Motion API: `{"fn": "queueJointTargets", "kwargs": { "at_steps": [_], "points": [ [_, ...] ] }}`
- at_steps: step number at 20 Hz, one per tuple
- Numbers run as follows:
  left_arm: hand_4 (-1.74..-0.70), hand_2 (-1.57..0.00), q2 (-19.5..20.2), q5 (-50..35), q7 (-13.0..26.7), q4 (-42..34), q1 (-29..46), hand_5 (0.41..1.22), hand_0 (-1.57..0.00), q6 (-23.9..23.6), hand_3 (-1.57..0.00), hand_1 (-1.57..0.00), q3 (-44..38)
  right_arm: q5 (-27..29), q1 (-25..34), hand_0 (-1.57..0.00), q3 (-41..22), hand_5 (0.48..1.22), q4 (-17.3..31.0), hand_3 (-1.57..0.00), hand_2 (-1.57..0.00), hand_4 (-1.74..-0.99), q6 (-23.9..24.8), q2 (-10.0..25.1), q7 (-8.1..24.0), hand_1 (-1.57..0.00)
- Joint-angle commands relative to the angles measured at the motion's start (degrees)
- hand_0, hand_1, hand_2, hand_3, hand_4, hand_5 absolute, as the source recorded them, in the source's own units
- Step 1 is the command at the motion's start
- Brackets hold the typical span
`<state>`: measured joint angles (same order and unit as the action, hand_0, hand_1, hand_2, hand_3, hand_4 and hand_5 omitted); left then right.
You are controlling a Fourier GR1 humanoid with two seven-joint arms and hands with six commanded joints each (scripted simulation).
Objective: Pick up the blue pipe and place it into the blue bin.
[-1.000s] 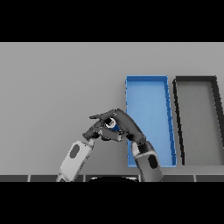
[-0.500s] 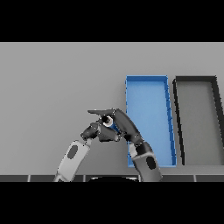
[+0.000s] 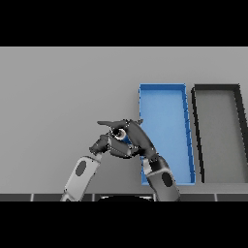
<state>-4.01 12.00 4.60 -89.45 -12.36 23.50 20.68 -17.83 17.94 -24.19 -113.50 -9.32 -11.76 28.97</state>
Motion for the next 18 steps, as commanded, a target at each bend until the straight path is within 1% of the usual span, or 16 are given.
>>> {"fn": "queueJointTargets", "kwargs": {
  "at_steps": [1,2,3,4,5,7,9,10,11,12,13,14,15,16,17,18],
  "points": [
    [-0.94,-0.04,0.36,-0.44,-0.23,-0.21,0.08,0.495,-0.04,0.28,-0.03,-0.04,-0.34,2.00,0.02,-1.57,0.95,1.220,-0.45,-1.57,-1.57,-1.741,-0.01,-0.33,-0.36,-1.57],
    [-0.93,-0.03,0.71,-0.32,-0.57,-0.28,0.47,0.484,-0.03,0.40,-0.03,-0.03,-0.27,3.84,0.48,-1.57,1.52,1.220,-0.78,-1.57,-1.57,-1.741,0.20,-1.21,0.51,-1.57],
    [-0.92,-0.02,0.41,0.16,0.39,0.22,0.44,0.482,-0.03,0.06,-0.02,-0.02,-0.12,4.45,1.78,-1.57,2.11,1.221,-1.30,-1.57,-1.57,-1.741,0.71,-1.79,1.31,-1.57],
    [-0.92,-0.02,0.10,-0.01,0.82,0.17,0.39,0.474,-0.02,0.23,-0.02,-0.02,0.05,5.86,3.28,-1.57,3.28,1.221,-1.97,-1.57,-1.57,-1.741,1.43,-2.81,3.68,-1.57],
    [-0.91,-0.01,0.51,-0.07,0.51,-0.11,0.48,0.470,-0.02,0.47,-0.01,-0.01,-0.01,7.46,4.85,-1.57,4.74,1.221,-3.52,-1.57,-1.57,-1.741,1.82,-3.04,5.09,-1.57],
    [-0.91,-0.01,0.31,0.59,0.01,0.18,1.03,0.456,-0.01,0.36,-0.01,-0.01,0.76,10.06,7.01,-1.57,7.14,1.221,-2.43,-1.57,-1.57,-1.741,1.84,-2.31,5.97,-1.57],
    [-0.91,-0.01,0.42,0.47,-0.22,0.32,0.92,0.445,-0.01,0.08,0.00,-0.01,0.38,14.67,12.49,-1.57,10.36,1.221,-0.77,-1.57,-1.57,-1.741,2.69,-0.01,5.93,-1.57],
    [-0.91,0.00,0.14,0.13,0.24,-0.03,0.85,0.441,0.00,0.22,0.00,0.00,0.47,17.66,15.72,-1.57,12.25,1.221,-0.61,-1.57,-1.57,-1.741,3.79,2.72,5.94,-1.57],
    [-0.91,0.00,0.16,-0.10,1.18,-0.34,0.90,0.437,0.00,0.34,0.00,0.00,0.33,20.65,19.25,-1.57,14.26,1.221,-0.63,-1.57,-1.57,-1.741,6.11,5.87,5.84,-1.57],
    [-0.91,0.00,0.10,-0.11,1.34,-0.17,1.07,0.435,0.00,0.37,0.00,0.00,0.35,21.59,22.80,-1.57,16.36,1.221,-0.16,-1.57,-1.57,-1.741,9.40,9.93,5.79,-1.57],
    [-0.90,0.00,-0.06,-0.08,2.31,-0.12,0.88,0.433,0.00,0.38,0.00,0.00,0.35,22.15,25.47,-1.57,18.00,1.221,0.04,-1.57,-1.57,-1.741,13.05,14.03,5.86,-1.57],
    [-0.90,0.00,0.35,-0.01,2.19,-0.07,1.03,0.432,0.00,0.36,0.00,0.00,0.09,22.69,27.31,-1.57,19.04,1.221,1.06,-1.57,-1.57,-1.741,15.88,18.31,5.93,-1.57],
    [-0.90,0.00,0.46,0.08,2.44,-0.44,0.93,0.430,0.00,0.33,0.00,0.00,0.14,24.18,28.72,-1.57,19.75,1.221,2.15,-1.57,-1.57,-1.741,18.82,23.15,5.92,-1.57],
    [-0.89,0.00,0.48,0.29,1.64,-0.60,1.32,0.428,0.00,0.29,0.00,0.00,0.51,26.88,29.22,-1.57,19.97,1.221,2.41,-1.57,-1.57,-1.741,21.49,27.61,5.92,-1.57],
    [-0.89,0.00,0.97,-0.08,1.77,-0.75,1.28,0.425,0.00,0.48,0.00,0.00,-0.02,29.67,29.26,-1.57,20.42,1.221,3.07,-1.57,-1.57,-1.741,24.60,32.06,5.92,-1.57],
    [-0.89,0.00,1.07,-0.43,1.78,-0.64,1.36,0.421,0.00,0.68,0.00,0.00,-0.17,32.37,27.94,-1.57,20.12,1.221,2.55,-1.57,-1.57,-1.741,27.24,36.34,5.94,-1.57]
  ]
}}
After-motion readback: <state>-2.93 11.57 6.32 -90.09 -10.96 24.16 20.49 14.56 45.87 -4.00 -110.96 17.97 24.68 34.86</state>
